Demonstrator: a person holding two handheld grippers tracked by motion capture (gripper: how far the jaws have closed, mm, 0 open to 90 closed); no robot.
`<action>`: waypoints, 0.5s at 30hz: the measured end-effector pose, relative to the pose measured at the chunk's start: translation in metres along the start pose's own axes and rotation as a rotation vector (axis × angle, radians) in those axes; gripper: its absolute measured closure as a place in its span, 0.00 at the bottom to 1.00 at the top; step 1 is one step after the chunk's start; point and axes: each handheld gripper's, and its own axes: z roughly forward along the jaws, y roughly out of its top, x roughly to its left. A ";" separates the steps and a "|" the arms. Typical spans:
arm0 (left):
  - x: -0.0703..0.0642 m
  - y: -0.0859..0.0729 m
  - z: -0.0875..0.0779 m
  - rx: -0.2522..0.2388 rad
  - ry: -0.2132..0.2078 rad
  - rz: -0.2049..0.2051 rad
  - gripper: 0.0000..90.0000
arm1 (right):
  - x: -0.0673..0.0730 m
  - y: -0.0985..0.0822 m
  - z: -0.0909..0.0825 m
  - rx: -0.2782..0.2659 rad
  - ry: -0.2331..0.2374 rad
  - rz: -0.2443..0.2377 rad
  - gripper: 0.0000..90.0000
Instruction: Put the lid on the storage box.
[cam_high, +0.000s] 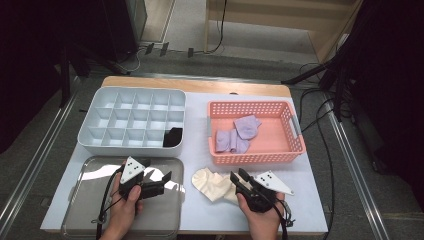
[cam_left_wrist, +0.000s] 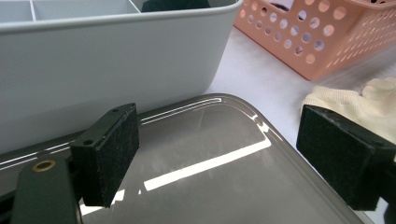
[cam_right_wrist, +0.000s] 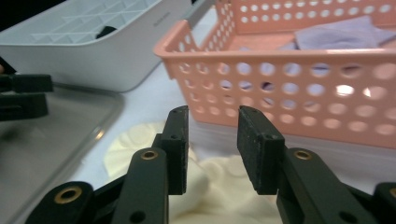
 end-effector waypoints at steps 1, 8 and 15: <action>-0.001 0.001 0.000 -0.003 0.002 0.000 0.16 | -0.003 -0.001 -0.002 0.001 -0.009 0.003 0.70; -0.007 0.004 -0.002 0.002 0.017 0.018 0.16 | -0.023 -0.017 -0.012 0.060 -0.050 0.043 0.58; -0.022 0.013 -0.002 -0.001 0.009 0.006 0.16 | -0.021 -0.034 -0.009 0.160 -0.045 0.057 0.60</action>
